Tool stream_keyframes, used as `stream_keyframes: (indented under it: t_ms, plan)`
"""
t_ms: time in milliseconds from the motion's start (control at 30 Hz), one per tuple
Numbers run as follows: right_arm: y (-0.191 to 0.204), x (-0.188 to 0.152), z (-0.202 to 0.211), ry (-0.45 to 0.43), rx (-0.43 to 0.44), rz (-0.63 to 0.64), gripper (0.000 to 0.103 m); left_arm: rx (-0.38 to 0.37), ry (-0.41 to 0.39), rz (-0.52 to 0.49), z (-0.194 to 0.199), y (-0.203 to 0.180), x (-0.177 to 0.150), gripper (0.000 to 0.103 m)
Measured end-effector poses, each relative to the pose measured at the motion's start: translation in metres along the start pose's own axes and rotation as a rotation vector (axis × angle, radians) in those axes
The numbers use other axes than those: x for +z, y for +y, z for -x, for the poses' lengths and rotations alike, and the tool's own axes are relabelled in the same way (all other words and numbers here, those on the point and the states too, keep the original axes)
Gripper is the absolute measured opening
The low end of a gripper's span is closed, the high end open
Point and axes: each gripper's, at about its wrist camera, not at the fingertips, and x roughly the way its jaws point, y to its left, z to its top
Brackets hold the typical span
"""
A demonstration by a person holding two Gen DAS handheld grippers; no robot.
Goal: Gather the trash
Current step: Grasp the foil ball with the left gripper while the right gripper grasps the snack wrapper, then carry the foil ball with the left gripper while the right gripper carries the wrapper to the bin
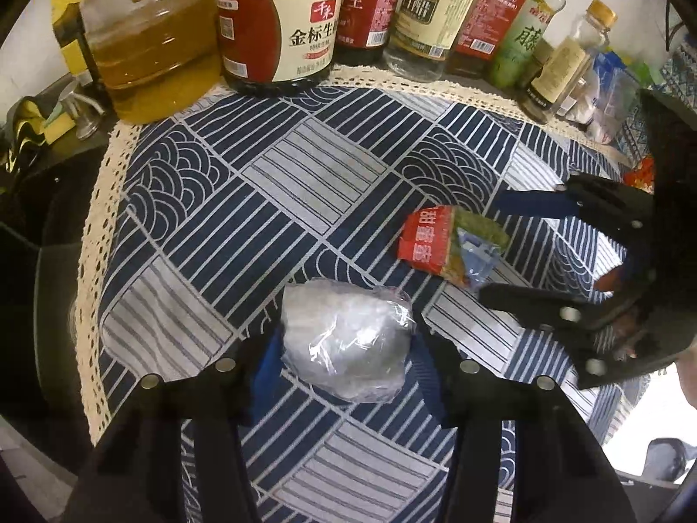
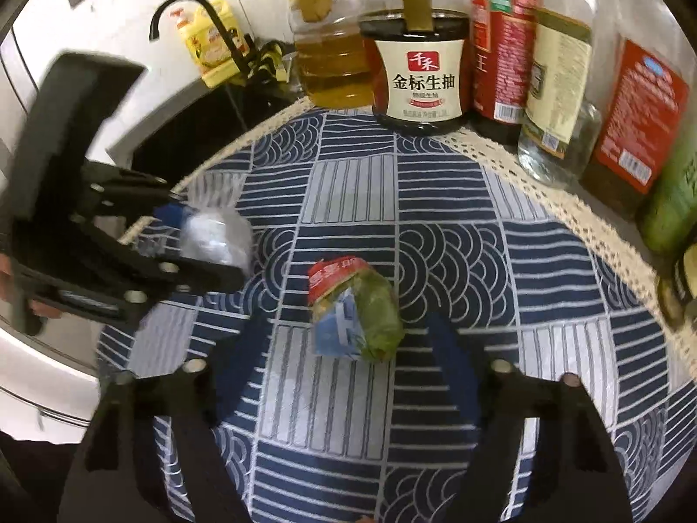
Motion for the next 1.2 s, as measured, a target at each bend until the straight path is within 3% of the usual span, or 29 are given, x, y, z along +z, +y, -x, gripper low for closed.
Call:
stream_keyframes:
  t_ms: [100,267,300,600,1200]
  plan:
    - [0.001,0.001,-0.005,0.006,-0.004,0.009,0.071,0.005,-0.003,0.002,0.006,0.000,-0.004,0.051]
    - [0.005,-0.002,-0.016,0.039,-0.037,0.027,0.057,0.007,-0.010,0.026,0.016,0.001,-0.011,0.051]
    - [0.006,-0.003,-0.018,0.043,-0.050,0.031,0.049,0.008,-0.010,0.030,0.018,0.001,-0.014,0.051]
    - [0.021,-0.013,-0.005,0.028,-0.100,0.034,0.047,-0.032,-0.018,0.062,0.041,-0.003,-0.035,0.051]
    - [0.120,-0.051,0.075,-0.028,-0.254,-0.065,0.047,-0.127,-0.094,-0.082,0.097,-0.005,-0.099,0.051]
